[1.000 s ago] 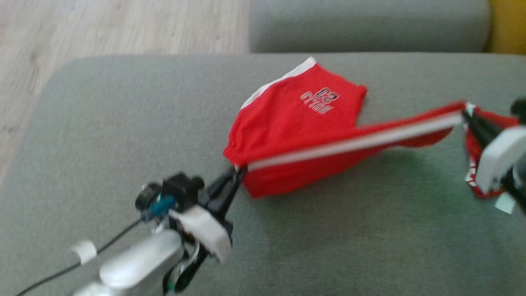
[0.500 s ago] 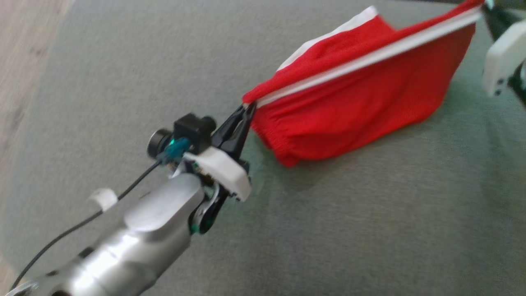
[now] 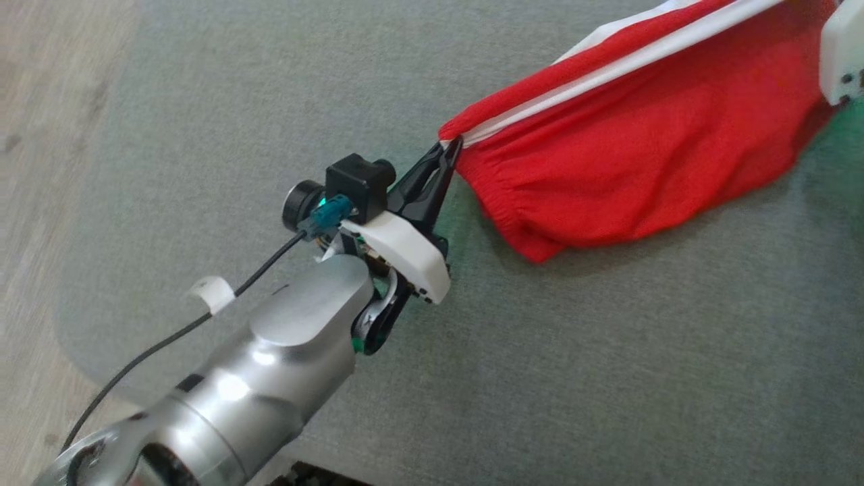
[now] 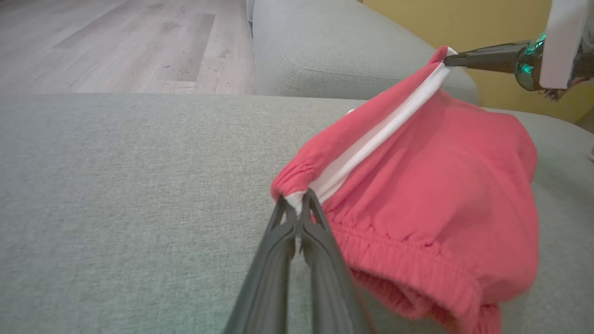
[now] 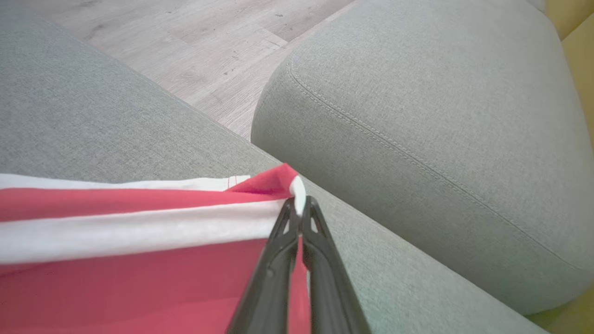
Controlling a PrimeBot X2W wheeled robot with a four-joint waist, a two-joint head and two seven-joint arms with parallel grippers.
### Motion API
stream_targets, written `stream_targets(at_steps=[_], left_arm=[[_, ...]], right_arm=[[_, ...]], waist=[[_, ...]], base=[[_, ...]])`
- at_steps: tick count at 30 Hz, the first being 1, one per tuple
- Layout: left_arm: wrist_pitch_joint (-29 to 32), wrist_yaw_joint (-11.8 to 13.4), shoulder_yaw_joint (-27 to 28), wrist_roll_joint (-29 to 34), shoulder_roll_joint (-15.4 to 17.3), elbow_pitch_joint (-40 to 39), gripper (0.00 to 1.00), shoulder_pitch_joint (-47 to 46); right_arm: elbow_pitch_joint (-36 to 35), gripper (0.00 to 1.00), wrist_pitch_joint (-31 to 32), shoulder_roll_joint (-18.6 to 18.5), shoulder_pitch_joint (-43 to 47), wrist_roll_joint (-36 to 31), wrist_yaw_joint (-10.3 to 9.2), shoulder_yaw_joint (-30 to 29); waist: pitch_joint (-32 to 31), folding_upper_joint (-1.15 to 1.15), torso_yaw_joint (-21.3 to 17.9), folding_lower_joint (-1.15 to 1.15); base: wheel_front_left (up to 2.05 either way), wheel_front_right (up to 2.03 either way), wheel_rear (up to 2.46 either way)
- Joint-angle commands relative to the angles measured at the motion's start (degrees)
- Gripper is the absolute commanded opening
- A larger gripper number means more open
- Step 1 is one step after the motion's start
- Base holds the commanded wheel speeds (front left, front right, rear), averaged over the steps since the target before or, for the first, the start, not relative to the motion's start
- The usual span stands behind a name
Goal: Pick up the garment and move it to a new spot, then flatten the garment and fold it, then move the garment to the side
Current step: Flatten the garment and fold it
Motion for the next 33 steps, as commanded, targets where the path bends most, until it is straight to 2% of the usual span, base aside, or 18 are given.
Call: stream_targets(at_steps=[1,8,9,10,11,12,22,27,33], left_arm=[[-0.8,-0.5,2.1,0.4,0.6,0.0,0.00,-2.7],[-1.3,-2.2,2.7,1.0,-1.4,2.7,0.00,-3.9],[-1.4,-2.3,2.8,1.1,-1.6,2.9,0.07,-4.0],[-1.4,-2.5,3.0,1.3,-1.8,3.1,0.48,-4.2],[-1.4,-2.5,3.1,1.5,-2.0,3.3,0.82,-4.3],[-1.5,-2.6,3.1,1.7,-2.1,3.6,1.00,-4.4],[-1.6,-2.3,5.4,4.2,-1.9,5.7,1.00,-3.8],[-1.6,-0.2,10.5,6.8,0.4,2.9,1.00,-2.0],[-1.6,3.4,18.6,11.9,4.0,-5.0,1.00,3.3]], right_arm=[[-0.4,0.00,-1.1,-0.6,-2.4,-0.5,-0.05,0.8],[4.7,0.00,-2.5,-0.3,-6.0,-0.6,-0.05,2.9],[5.3,0.74,-2.7,-0.3,-6.5,-0.8,-0.05,3.3],[6.1,1.00,-2.9,-0.3,-6.9,-0.9,-0.05,3.2],[6.7,1.00,-3.2,-0.2,-7.4,-1.0,-0.05,3.3],[7.3,1.00,-3.5,-0.1,-7.7,-1.2,-0.05,3.4],[12.9,1.00,-10.1,2.5,-8.1,0.3,-0.05,0.4],[13.5,1.00,-18.5,5.1,-5.5,3.6,-0.05,-3.4],[11.9,1.00,-28.6,8.8,-0.1,7.5,-0.05,-6.2]], waist=[[1.1,0.00,1.3,-0.01],[2.5,0.00,2.4,-0.01],[2.7,0.00,2.5,-0.01],[2.9,0.00,2.5,-0.01],[3.0,0.00,2.5,-0.01],[3.1,0.00,2.5,-0.01],[0.3,0.00,1.2,-0.01],[-4.2,0.00,-0.3,-0.01],[-9.9,0.00,-2.8,-0.01]], base=[[0.00,0.00,0.00],[0.00,0.00,0.00],[0.00,0.00,0.00],[0.00,0.00,0.00],[0.00,0.00,0.00],[0.00,0.00,0.00],[0.00,0.00,0.00],[0.00,0.00,0.00],[0.00,0.00,0.00]])
